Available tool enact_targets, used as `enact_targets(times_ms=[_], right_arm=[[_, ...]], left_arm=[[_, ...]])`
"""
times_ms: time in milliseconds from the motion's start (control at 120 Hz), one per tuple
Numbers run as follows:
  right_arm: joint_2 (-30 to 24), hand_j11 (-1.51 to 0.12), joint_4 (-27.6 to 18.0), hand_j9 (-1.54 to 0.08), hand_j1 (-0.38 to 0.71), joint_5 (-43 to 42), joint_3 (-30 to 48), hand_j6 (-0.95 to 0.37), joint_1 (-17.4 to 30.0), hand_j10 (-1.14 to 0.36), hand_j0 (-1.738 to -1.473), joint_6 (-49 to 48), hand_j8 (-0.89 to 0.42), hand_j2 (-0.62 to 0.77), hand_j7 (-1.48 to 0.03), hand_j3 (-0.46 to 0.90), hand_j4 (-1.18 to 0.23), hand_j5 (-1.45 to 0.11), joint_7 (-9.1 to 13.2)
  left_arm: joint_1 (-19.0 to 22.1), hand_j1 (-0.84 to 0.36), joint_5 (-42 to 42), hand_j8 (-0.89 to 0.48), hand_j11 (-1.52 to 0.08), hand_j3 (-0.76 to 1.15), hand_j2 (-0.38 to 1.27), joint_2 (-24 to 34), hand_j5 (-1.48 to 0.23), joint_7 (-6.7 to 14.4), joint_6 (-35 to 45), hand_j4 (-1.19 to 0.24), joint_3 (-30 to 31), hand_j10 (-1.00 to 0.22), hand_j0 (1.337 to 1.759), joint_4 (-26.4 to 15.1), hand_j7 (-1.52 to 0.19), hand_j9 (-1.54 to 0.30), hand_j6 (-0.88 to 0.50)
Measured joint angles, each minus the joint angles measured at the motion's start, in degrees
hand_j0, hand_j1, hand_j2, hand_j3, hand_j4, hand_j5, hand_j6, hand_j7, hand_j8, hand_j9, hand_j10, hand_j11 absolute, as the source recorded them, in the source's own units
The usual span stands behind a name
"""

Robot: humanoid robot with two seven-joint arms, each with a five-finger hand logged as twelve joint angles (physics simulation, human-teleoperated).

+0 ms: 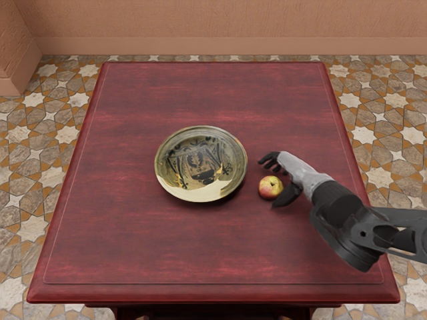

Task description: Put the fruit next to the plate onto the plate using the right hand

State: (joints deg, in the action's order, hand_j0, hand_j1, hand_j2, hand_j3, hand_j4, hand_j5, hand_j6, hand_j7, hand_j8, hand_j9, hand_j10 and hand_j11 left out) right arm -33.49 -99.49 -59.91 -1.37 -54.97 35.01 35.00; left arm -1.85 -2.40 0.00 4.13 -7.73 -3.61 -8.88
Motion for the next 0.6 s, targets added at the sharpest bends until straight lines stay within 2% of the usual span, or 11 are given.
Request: enact_targets(times_ms=[192, 200, 442, 525, 600], right_arm=[[-0.1, -0.54, 0.0, -0.55, 0.15, 0.0, 0.0, -0.42, 0.2, -0.42, -1.658, 0.0, -0.42, -0.08, -0.55, 0.00, -0.42, -0.55, 0.0], [-0.1, -0.60, 0.0, -0.55, 0.15, 0.0, 0.0, -0.42, 0.2, -0.39, -1.658, 0.0, -0.42, -0.08, -0.55, 0.00, -0.42, -0.55, 0.0], [0.4, -0.94, 0.0, -0.64, 0.23, -0.3, 0.0, -0.46, 0.8, -0.16, -1.655, 0.1, -0.50, -0.09, -0.65, 0.00, -0.52, -0.63, 0.1], [0.5, -0.99, 0.0, -0.70, 0.24, -0.4, 0.0, -0.43, 0.9, -0.11, -1.652, 0.1, -0.45, -0.11, -0.69, 0.00, -0.56, -0.66, 0.2], [0.5, -1.00, 0.0, -0.72, 0.25, -0.3, 0.0, -0.41, 1.0, -0.11, -1.652, 0.1, -0.44, -0.05, -0.73, 0.00, -0.59, -0.70, 0.2]], left_arm=[[0.0, 0.07, 0.0, -0.23, -0.30, 0.00, 0.05, 0.0, -0.30, 0.0, 0.0, -0.23, 0.0, -0.23, 1.658, 0.0, -0.30, -0.30, -0.23], [0.0, 0.07, 0.0, -0.23, -0.30, 0.00, 0.05, 0.0, -0.30, 0.0, 0.0, -0.23, 0.0, -0.23, 1.658, 0.0, -0.30, -0.30, -0.23], [0.0, 0.07, 0.0, -0.23, -0.30, 0.00, 0.05, 0.0, -0.30, 0.0, 0.0, -0.23, 0.0, -0.23, 1.658, 0.0, -0.30, -0.30, -0.23], [0.0, 0.07, 0.0, -0.23, -0.30, 0.00, 0.05, 0.0, -0.30, 0.0, 0.0, -0.23, 0.0, -0.23, 1.658, 0.0, -0.30, -0.30, -0.23], [0.0, 0.07, 0.0, -0.23, -0.30, 0.00, 0.05, 0.0, -0.30, 0.0, 0.0, -0.23, 0.0, -0.23, 1.658, 0.0, -0.30, -0.30, -0.23]])
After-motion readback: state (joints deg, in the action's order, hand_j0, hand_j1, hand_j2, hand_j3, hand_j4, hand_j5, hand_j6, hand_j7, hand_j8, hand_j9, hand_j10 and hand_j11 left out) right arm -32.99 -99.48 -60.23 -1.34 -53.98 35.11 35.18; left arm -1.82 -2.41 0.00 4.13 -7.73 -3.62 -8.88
